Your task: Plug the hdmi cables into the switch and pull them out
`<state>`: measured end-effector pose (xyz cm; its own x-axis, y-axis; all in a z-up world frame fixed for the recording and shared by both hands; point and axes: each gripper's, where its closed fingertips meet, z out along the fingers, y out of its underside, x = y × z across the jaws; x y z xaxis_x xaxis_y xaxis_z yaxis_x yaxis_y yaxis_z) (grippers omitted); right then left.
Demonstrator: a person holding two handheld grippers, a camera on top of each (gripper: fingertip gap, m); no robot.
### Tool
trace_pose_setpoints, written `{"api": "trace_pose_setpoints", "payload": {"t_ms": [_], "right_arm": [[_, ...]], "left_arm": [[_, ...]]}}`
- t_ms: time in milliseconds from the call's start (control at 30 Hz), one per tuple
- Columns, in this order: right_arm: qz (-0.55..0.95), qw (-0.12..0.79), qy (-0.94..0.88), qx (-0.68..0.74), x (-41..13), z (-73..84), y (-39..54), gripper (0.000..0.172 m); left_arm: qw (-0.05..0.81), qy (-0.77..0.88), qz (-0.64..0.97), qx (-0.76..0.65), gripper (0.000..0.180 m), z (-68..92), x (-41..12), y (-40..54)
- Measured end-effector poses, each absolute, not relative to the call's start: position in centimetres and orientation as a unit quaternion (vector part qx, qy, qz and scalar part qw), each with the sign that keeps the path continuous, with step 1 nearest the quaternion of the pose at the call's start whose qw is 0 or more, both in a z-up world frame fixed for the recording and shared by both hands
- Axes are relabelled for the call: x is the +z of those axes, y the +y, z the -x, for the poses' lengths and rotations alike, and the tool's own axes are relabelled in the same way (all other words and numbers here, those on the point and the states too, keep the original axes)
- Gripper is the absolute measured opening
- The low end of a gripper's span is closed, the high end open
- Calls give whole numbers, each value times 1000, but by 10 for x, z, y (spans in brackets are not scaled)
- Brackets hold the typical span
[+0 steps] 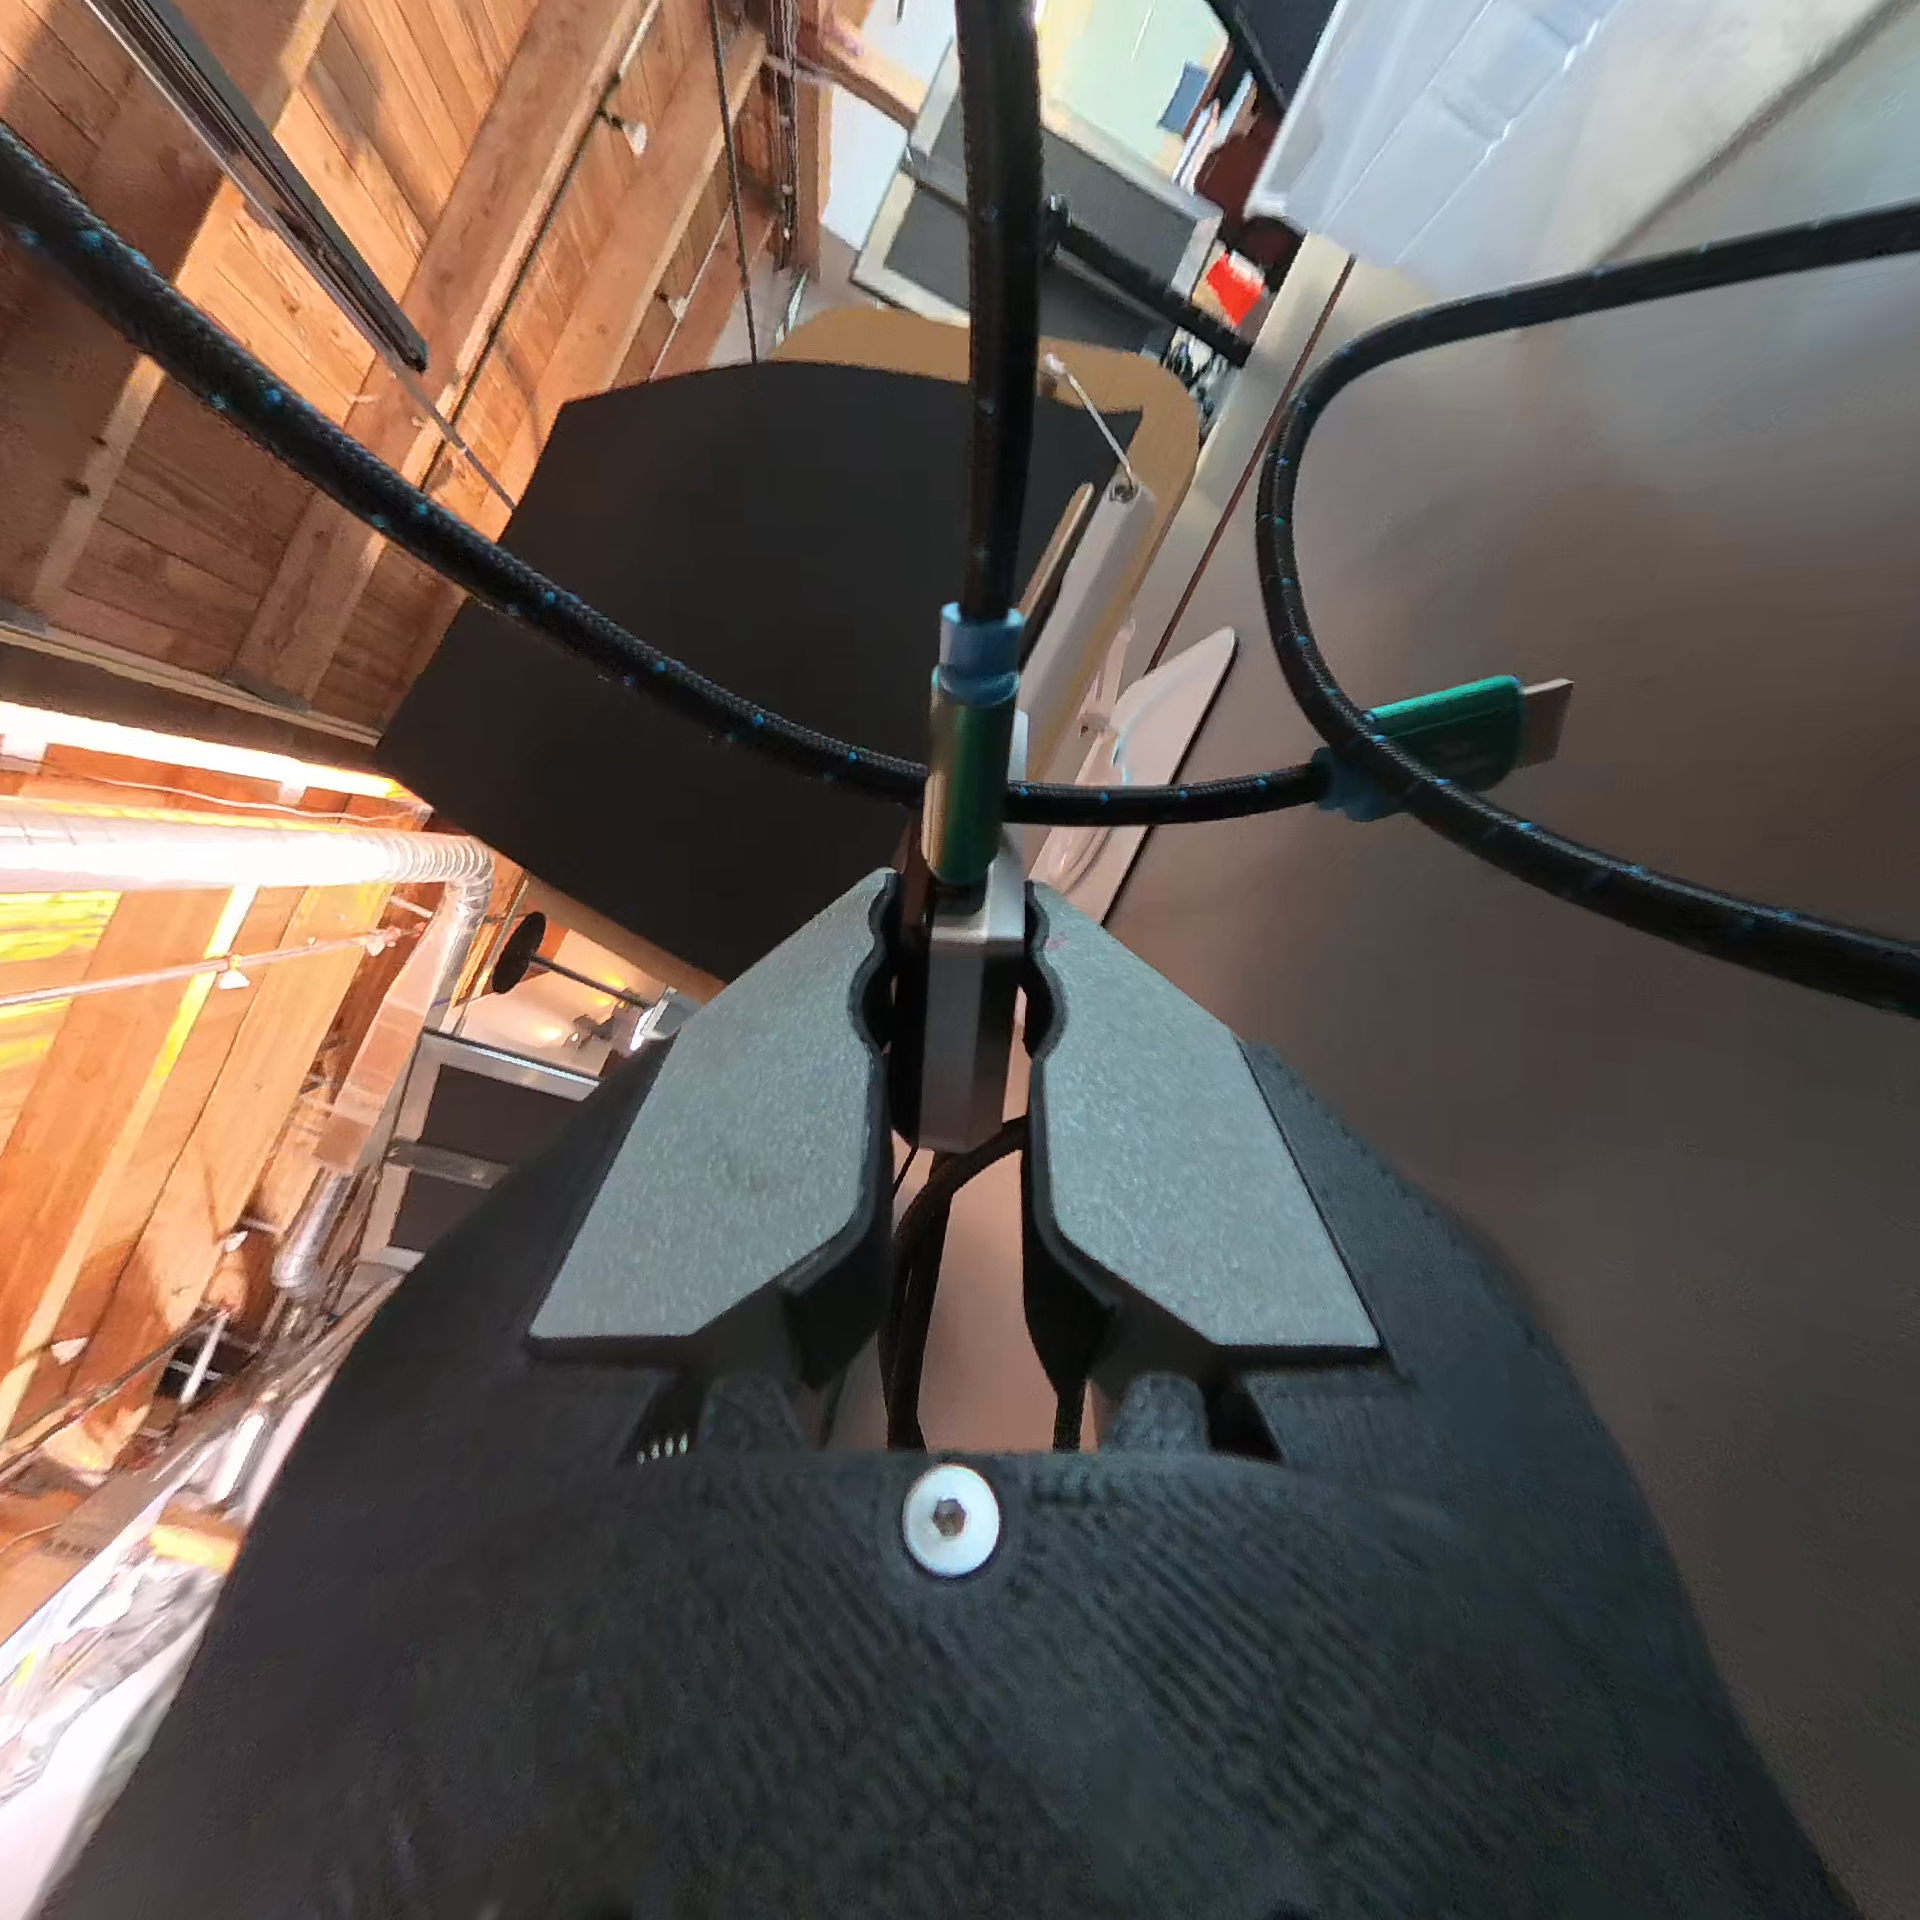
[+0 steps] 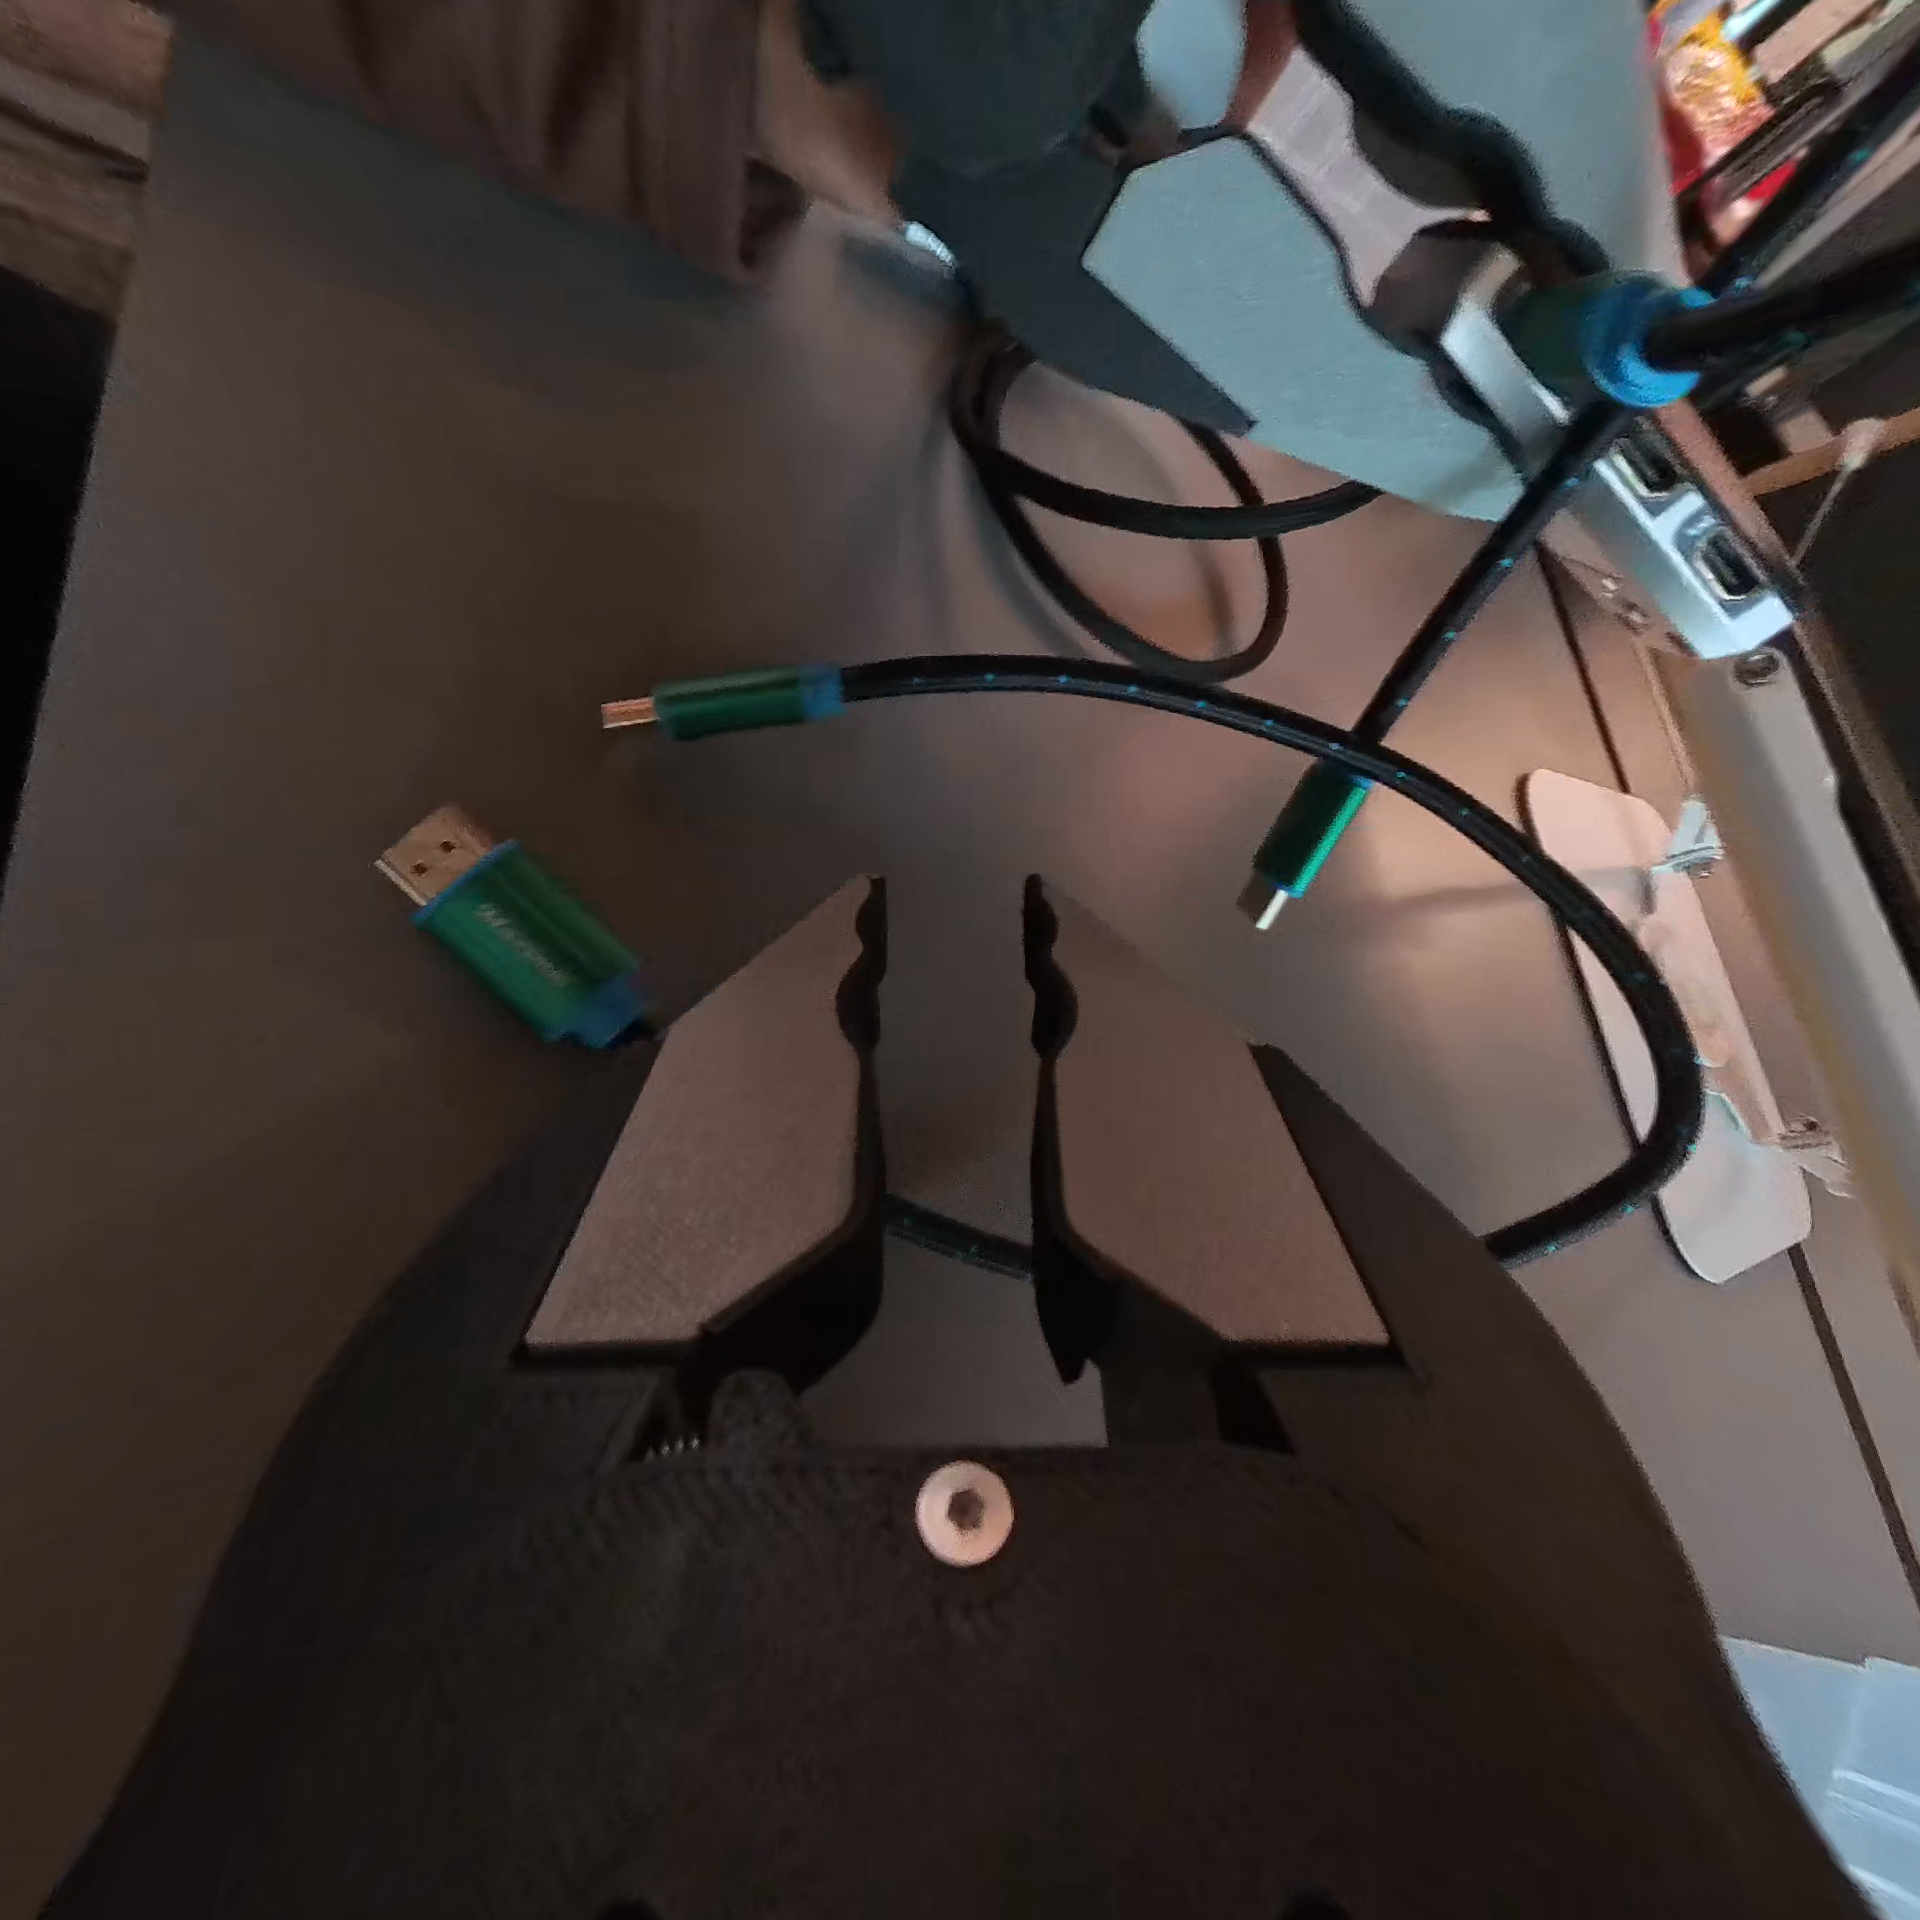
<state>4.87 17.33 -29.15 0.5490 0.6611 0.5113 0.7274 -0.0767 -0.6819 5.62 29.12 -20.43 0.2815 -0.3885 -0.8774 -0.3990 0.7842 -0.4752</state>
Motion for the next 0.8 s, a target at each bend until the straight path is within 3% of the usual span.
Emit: {"api": "trace_pose_setpoints", "payload": {"t_ms": [467,600,800], "right_arm": [[718,518,-439,153,-256,-14,150,28],[749,474,-411,215,-259,-16,147,40],[685,414,-592,94,-259,7,129,42]], "left_arm": [[726,611,316,-18,19,-61,-205,282],[728,606,319,-24,19,-60,-203,282],[720,612,324,-35,19,-62,-207,283]]}}
